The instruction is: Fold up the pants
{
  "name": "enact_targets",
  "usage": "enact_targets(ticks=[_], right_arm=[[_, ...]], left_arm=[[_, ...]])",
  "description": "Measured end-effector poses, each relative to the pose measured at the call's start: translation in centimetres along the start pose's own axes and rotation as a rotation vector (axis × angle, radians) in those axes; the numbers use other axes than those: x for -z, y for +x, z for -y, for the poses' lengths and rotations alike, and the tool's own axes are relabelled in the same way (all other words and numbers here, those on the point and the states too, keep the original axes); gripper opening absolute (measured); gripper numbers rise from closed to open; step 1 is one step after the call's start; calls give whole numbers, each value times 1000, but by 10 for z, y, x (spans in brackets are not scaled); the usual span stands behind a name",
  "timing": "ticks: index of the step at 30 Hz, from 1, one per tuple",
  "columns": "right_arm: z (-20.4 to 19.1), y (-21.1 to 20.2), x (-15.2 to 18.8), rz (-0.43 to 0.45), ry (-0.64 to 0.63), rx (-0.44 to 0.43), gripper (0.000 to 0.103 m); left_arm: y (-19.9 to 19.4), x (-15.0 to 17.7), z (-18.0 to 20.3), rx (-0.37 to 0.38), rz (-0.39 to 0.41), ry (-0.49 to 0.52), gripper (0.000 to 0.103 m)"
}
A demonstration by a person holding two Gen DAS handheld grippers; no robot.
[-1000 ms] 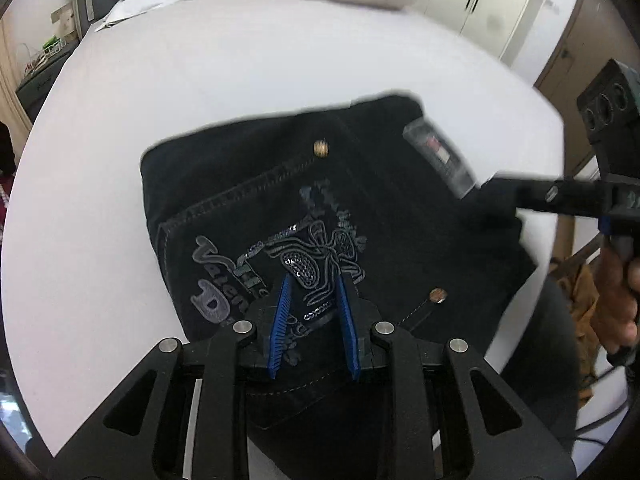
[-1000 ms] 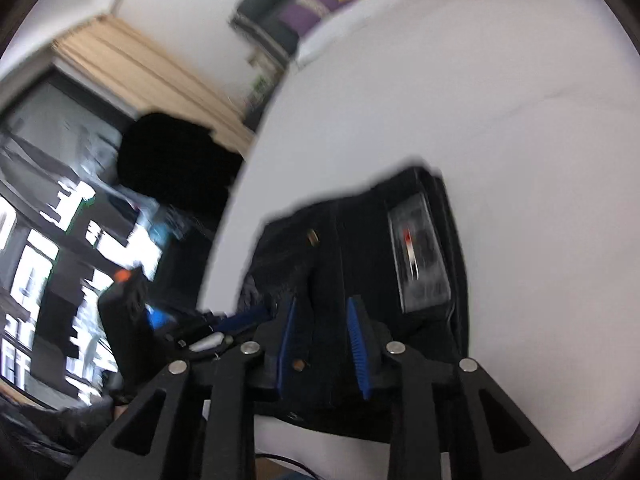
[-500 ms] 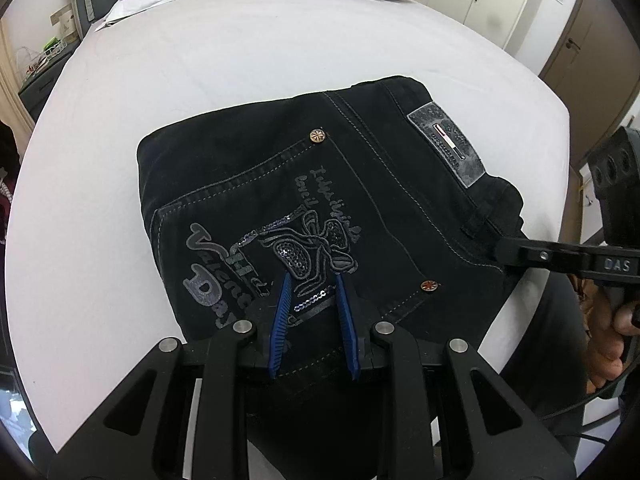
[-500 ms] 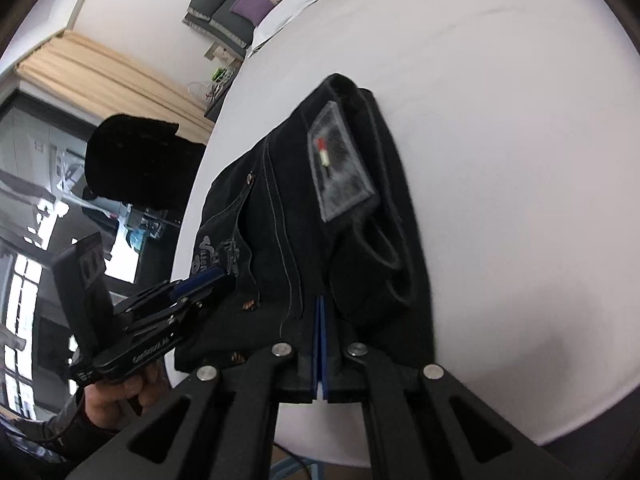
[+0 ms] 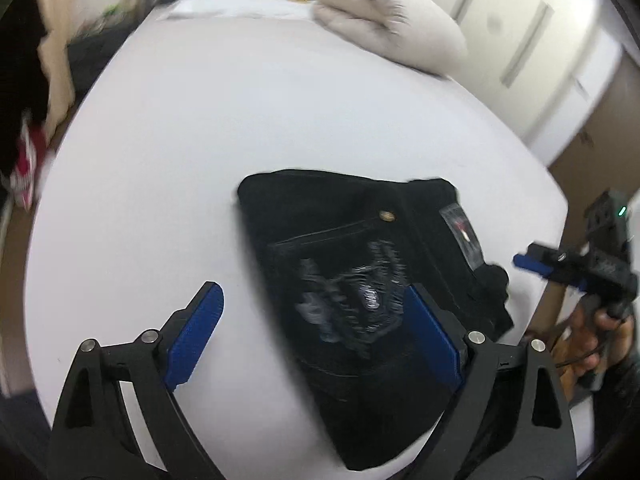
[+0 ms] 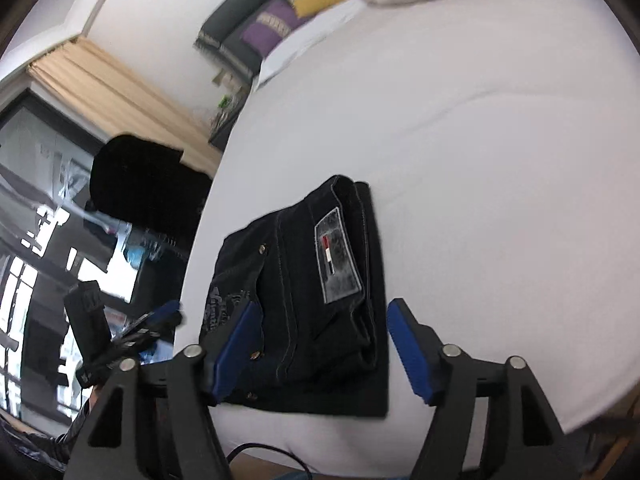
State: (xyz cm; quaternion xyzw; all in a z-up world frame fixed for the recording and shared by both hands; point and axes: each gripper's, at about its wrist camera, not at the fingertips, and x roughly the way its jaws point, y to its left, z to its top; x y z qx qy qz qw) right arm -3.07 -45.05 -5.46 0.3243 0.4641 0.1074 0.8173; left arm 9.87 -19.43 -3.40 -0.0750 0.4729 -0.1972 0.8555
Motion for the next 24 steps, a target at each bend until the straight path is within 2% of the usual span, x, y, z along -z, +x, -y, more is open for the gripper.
enact_targets(ticks=[4, 8, 11, 13, 14, 15, 18, 19, 20, 21, 23, 24], right_arm=[[20, 25, -14, -64, 55, -27, 72], [29, 48, -18, -124, 79, -33, 72], [32, 52, -19, -129, 86, -49, 72], [32, 57, -21, -139, 109, -63, 72], [30, 61, -22, -151, 116, -69, 69], [26, 65, -21, -169, 114, -74, 65], [14, 74, -19, -197, 75, -20, 57], [13, 75, -19, -199, 70, 2, 44], [11, 76, -18, -202, 73, 13, 35], [7, 75, -17, -197, 64, 22, 33], [-4, 70, -15, -186, 31, 45, 23], [-12, 67, -15, -179, 15, 55, 22]], left_arm=[[16, 6, -34, 121, -93, -163, 92], [42, 11, -36, 178, -161, -191, 92], [54, 9, -33, 216, -183, -194, 90], [63, 4, -26, 234, -206, -168, 79], [65, 3, -24, 225, -222, -155, 68], [68, 1, -21, 210, -234, -142, 62], [74, -2, -18, 209, -241, -137, 53], [75, -2, -19, 213, -239, -142, 50], [74, -3, -21, 220, -230, -147, 41], [71, -3, -23, 233, -221, -154, 33], [67, -4, -26, 251, -202, -164, 24], [64, -7, -26, 255, -194, -166, 21]])
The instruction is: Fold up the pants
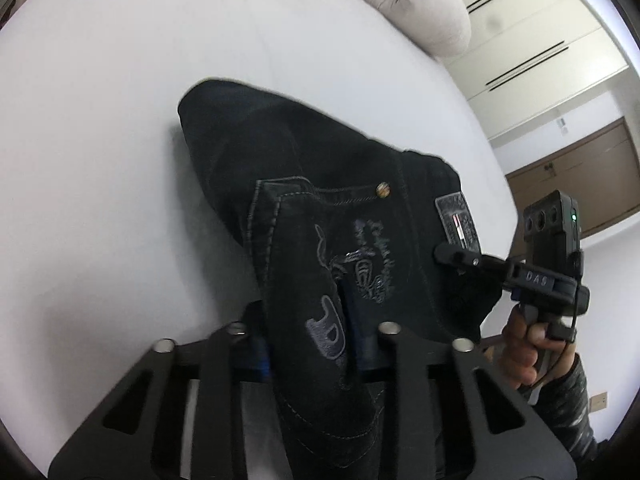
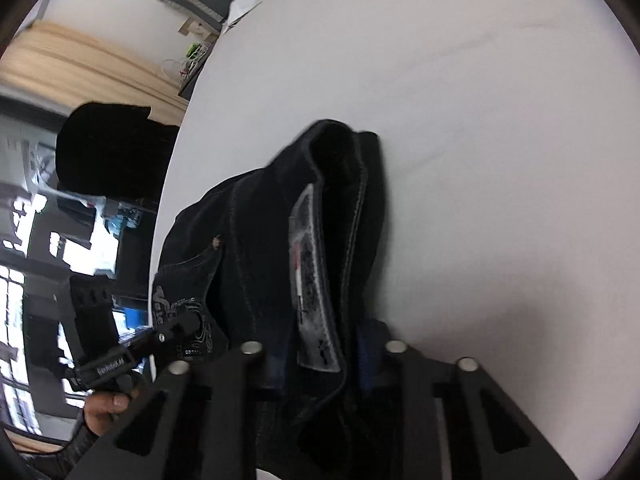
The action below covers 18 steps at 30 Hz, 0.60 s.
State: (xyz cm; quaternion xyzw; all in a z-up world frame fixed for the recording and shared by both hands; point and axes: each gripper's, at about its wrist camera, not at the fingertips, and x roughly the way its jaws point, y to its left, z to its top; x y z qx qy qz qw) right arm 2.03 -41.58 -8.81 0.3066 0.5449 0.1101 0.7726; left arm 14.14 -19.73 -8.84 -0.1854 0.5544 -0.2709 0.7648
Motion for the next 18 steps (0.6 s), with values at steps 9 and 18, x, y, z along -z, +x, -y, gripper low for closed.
enact_targets(ticks=[9, 18], right_arm=[[-77, -22, -59, 106, -93, -120, 19], [-126, 70, -149, 95, -106, -177, 19]], left_arm=[[-87, -68, 3, -44, 171, 135, 19], [-103, -158, -78, -189, 223, 137, 20]])
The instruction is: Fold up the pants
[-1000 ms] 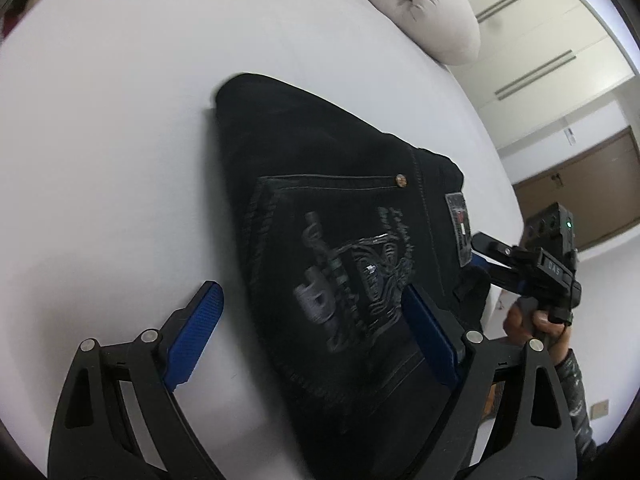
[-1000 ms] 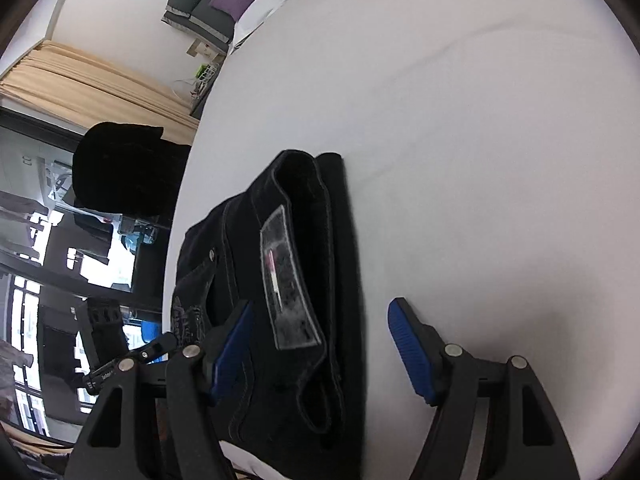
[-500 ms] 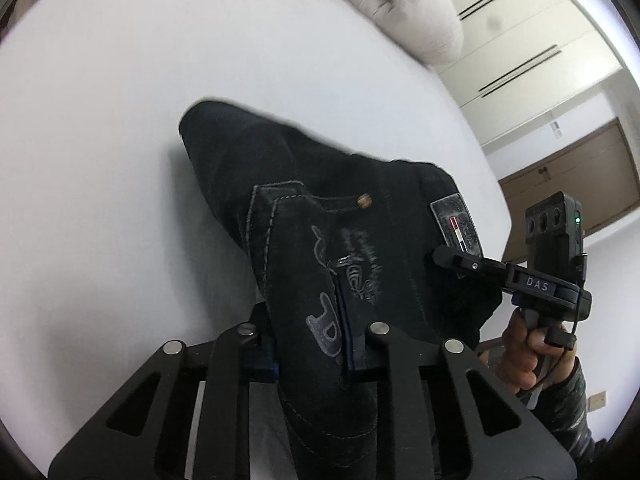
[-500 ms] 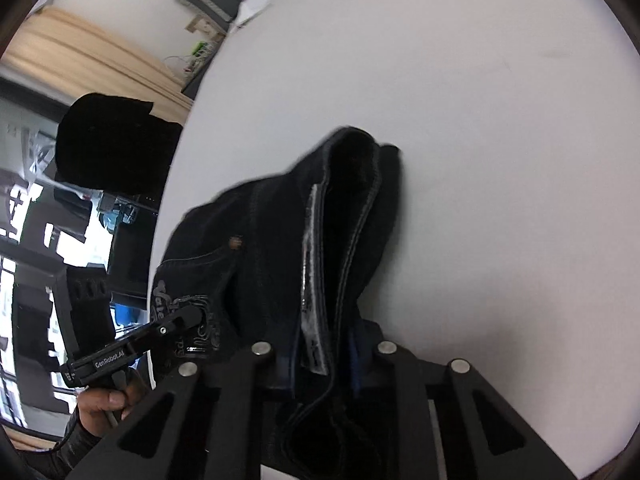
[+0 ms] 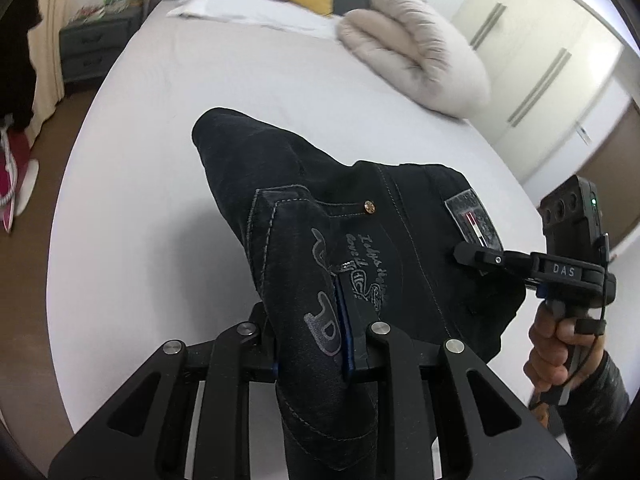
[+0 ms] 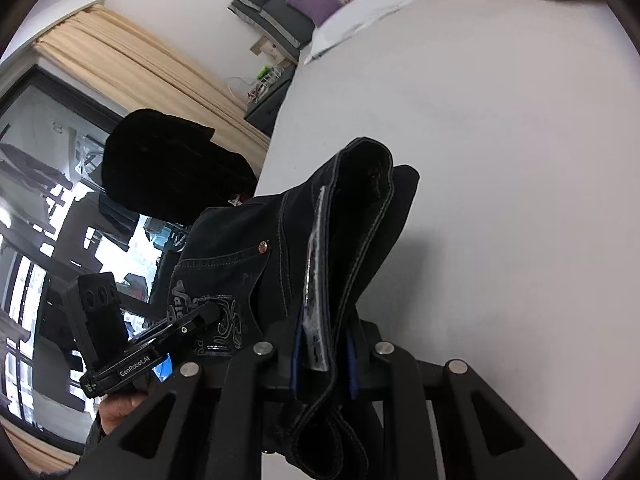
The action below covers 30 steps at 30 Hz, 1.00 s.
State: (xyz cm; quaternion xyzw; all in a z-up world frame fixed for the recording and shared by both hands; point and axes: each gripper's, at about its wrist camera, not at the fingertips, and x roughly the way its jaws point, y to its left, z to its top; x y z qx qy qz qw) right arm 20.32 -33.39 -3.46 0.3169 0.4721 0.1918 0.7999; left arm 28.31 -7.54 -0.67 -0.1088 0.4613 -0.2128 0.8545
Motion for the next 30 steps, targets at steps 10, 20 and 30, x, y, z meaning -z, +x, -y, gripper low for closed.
enact_targets(ticks=[10, 20, 30], right_arm=[[92, 51, 21, -28, 191, -106, 37], [66, -56, 74, 182, 146, 119, 69], [-130, -209, 148, 753, -365, 376, 103]], left_arm=[[59, 39, -78, 57, -24, -113, 48], [-56, 66, -34, -321, 246, 60, 80], [-253, 132, 101, -600, 721, 146, 103]])
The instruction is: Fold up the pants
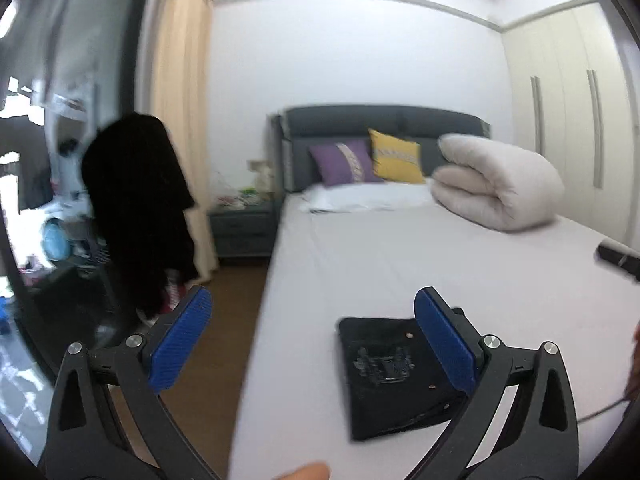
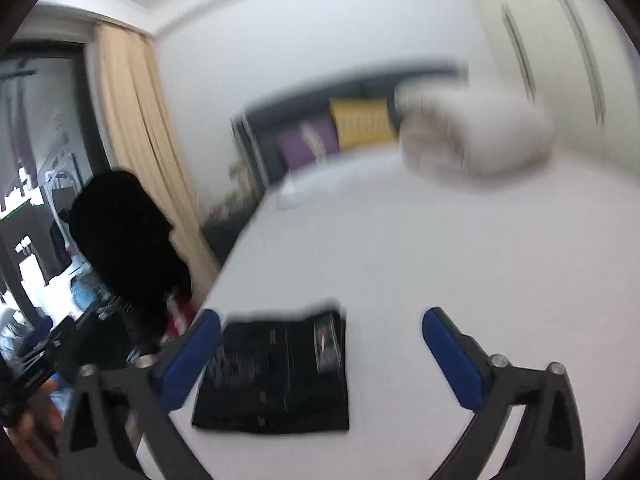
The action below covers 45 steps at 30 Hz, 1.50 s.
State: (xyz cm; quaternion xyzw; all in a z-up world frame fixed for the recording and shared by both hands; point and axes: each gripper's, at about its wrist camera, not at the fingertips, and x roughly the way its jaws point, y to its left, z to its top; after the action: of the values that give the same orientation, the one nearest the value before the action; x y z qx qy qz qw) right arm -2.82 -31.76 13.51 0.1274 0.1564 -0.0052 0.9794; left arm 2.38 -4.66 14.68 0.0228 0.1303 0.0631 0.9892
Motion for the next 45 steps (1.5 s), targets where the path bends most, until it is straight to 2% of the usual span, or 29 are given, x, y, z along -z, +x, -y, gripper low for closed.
enact_targets(ticks=[1, 3, 5, 8, 10, 12, 15, 17, 20, 24, 27, 35, 45], right_arm=[[-8, -18, -10, 52, -19, 13, 103], [-24, -46, -24, 148, -45, 39, 103], [-39, -68, -37, 217, -64, 24, 103], [-55, -92, -45, 250, -82, 15, 103], [-59, -99, -42, 206, -78, 29, 103], [-61, -96, -34, 141, -54, 31, 103], [-59, -91, -11, 55, -31, 56, 103], [-60, -84, 6, -9, -17, 104, 103], [-60, -74, 31, -96, 2, 131, 103], [-66, -56, 58, -203, 1, 159, 103], [-76, -42, 72, -261, -52, 157, 103], [-86, -29, 98, -339, -91, 142, 103], [-90, -24, 107, -370, -109, 126, 103]], left_arm=[[-13, -5, 0, -35, -4, 1, 103], [-38, -13, 2, -33, 1, 14, 103], [-60, -18, 0, -42, 10, 10, 103], [-89, -18, -2, -38, 5, -10, 103], [-104, -11, -5, -47, -41, -23, 103], [-109, 2, -3, -52, -119, -39, 103], [-93, 34, 1, -39, -287, -56, 103], [-81, 57, 5, -26, -362, -63, 103], [-65, 88, 15, -21, -434, -68, 103], [-50, 113, 25, -10, -469, -64, 103], [-44, 127, 30, -8, -485, -61, 103], [-14, 137, 22, -14, -532, -63, 103], [-7, 141, 18, -7, -546, -64, 103]])
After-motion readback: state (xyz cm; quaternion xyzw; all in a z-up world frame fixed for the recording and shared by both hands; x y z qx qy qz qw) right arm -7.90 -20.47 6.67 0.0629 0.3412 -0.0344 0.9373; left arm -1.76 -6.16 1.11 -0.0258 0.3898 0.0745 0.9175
